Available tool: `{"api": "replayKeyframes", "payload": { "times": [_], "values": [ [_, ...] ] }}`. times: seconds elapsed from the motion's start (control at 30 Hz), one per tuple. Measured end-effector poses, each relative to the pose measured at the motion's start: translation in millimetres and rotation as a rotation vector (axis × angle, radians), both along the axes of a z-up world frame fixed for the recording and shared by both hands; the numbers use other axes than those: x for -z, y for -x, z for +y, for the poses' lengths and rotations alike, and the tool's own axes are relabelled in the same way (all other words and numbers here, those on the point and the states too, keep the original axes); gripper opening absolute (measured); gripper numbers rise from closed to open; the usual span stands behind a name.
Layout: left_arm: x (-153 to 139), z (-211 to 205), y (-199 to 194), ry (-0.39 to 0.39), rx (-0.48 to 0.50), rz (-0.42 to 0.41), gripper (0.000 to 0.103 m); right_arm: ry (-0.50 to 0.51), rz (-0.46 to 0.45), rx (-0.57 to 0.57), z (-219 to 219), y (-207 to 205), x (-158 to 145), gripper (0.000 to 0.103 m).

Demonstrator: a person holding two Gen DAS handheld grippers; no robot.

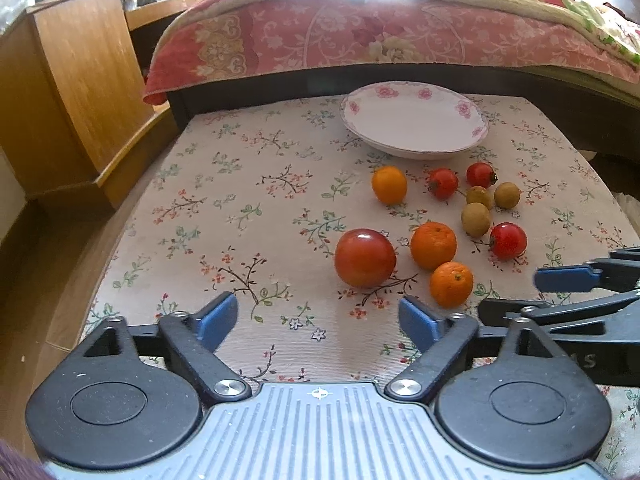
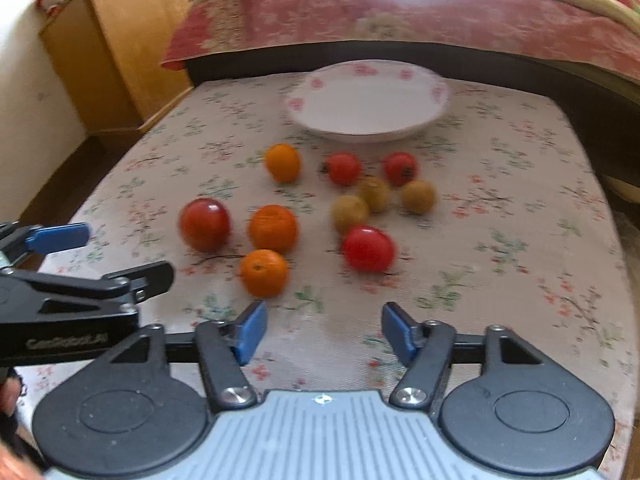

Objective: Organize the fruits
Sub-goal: 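Grasp the large red tomato with the left tool while the right tool grasps a tangerine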

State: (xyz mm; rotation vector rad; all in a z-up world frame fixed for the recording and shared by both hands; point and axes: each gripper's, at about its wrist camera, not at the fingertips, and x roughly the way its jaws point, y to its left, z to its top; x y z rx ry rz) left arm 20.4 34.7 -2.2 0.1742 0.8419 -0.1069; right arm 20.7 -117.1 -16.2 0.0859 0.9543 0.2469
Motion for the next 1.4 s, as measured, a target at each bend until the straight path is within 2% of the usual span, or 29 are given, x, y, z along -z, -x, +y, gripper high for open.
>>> {"api": "replayKeyframes", "payload": {
  "times": [0.13,0.4,0.5,0.7,0.9,1.07,1.17,1.33,1.4],
  "values": [
    [0.0,2.8,-2.6,-0.008,-0.004,0.002,0.081,-0.003,-0.011,-0.054,11.6,-7.3,0.7,0.053],
    [-4.7,10.0,-8.5,-0.009,0.002,-0.013,0.083,-0.043,0.0,-0.151,22.5,-19.2,7.8,0.044],
    [-3.8,8.0,-9.5,-0.015,0.017,-0.016,0.084,-0.013,-0.013,-0.168,26.9,-22.6,10.3,0.035],
    [-2.9,4.5,-13.7,-0.022,0.063,-0.029,0.084,-0.021,-0.004,-0.181,23.4,-26.1,10.0,0.032],
    [2.5,-10.0,-25.9,-0.053,0.152,-0.018,0.083,-0.022,0.017,-0.171,8.7,-18.1,-1.1,0.031],
    [14.0,-22.3,-38.7,-0.054,0.219,0.023,0.074,-0.014,0.035,-0.163,-4.2,-13.8,-12.0,0.031],
    [22.2,-22.9,-46.8,-0.055,0.212,0.056,0.066,-0.001,0.036,-0.169,-12.0,-13.8,-19.0,0.031],
    [29.6,-17.7,-57.0,-0.001,0.18,0.112,0.05,-0.006,0.035,-0.172,-19.3,-19.2,-23.6,0.031],
    [28.0,-16.1,-58.2,0.016,0.164,0.118,0.05,-0.009,0.03,-0.167,-22.1,-22.0,-23.8,0.031]
  ]
}}
